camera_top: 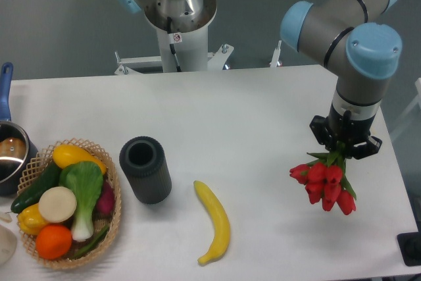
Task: Insert the flowers into the vase
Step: 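Carry the red tulip bunch in the gripper toward the black vase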
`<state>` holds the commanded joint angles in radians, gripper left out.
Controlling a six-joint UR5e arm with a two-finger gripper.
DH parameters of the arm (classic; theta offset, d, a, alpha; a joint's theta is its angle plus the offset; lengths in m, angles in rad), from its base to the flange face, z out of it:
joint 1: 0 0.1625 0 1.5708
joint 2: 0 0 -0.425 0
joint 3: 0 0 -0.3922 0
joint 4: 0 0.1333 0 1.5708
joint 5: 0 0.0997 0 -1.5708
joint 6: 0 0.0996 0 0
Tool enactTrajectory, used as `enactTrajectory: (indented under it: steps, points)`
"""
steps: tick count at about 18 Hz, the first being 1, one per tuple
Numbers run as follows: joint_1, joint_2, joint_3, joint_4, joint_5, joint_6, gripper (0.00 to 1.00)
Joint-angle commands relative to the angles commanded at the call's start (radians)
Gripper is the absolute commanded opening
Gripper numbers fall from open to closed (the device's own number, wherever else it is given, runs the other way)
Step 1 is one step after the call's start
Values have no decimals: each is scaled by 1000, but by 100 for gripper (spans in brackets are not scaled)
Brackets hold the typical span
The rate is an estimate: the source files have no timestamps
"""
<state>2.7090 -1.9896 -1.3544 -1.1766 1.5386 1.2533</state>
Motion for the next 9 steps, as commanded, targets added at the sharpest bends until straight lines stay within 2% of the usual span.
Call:
enactTrajectory:
  steps: [3, 5, 7, 9]
  points:
    - [-8, 23, -8, -5, -17, -5, 0]
    - [-18, 44, -17, -14, -60, -63, 0]
    - [-23, 64, -41, -6, -144, -90, 0]
    - [-26, 110, -78, 17, -274, -92, 0]
